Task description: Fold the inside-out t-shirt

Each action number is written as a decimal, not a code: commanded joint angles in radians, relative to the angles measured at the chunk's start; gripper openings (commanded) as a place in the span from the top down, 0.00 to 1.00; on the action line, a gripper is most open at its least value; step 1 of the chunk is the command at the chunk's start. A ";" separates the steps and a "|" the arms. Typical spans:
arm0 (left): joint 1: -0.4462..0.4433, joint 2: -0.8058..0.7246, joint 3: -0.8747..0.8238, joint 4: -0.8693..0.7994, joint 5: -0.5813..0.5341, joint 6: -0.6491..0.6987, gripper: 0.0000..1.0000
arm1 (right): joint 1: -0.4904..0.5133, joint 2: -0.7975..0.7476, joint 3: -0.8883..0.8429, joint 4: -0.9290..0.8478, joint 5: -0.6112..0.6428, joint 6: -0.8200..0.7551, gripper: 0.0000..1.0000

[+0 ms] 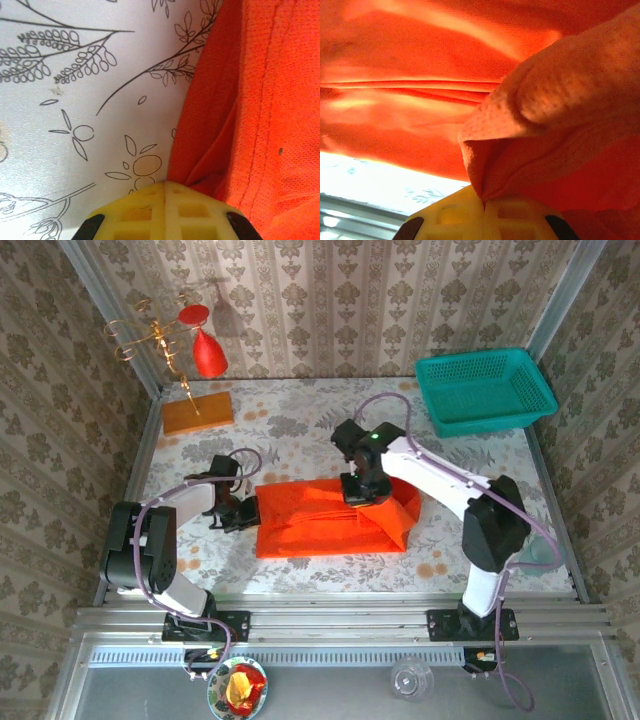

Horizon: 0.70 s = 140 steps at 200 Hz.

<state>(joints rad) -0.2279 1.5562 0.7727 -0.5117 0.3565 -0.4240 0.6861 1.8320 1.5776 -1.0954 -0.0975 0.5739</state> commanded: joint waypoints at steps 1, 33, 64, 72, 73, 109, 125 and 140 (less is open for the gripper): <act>-0.025 0.041 -0.014 0.065 0.057 -0.015 0.99 | 0.051 0.074 0.074 0.018 -0.081 0.059 1.00; -0.027 0.043 -0.020 0.071 0.062 -0.015 0.99 | 0.110 0.183 0.192 0.025 -0.111 0.078 1.00; -0.028 0.042 -0.024 0.072 0.061 -0.010 0.99 | 0.144 0.272 0.289 0.022 -0.146 0.083 1.00; -0.028 0.042 -0.024 0.071 0.059 -0.010 0.99 | 0.150 0.292 0.307 0.023 -0.154 0.083 1.00; -0.028 0.041 -0.026 0.071 0.058 -0.010 0.99 | 0.150 0.294 0.310 0.023 -0.155 0.083 1.00; -0.028 0.036 -0.029 0.069 0.056 -0.009 0.99 | 0.162 0.364 0.368 0.029 -0.191 0.086 1.00; -0.027 0.036 -0.027 0.068 0.054 -0.009 0.99 | 0.168 0.381 0.381 0.039 -0.206 0.088 1.00; -0.028 0.033 -0.027 0.068 0.055 -0.009 0.99 | 0.171 0.392 0.386 0.057 -0.223 0.095 1.00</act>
<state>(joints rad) -0.2287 1.5570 0.7723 -0.5076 0.3595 -0.4267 0.8474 2.1952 1.9244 -1.0504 -0.2611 0.6411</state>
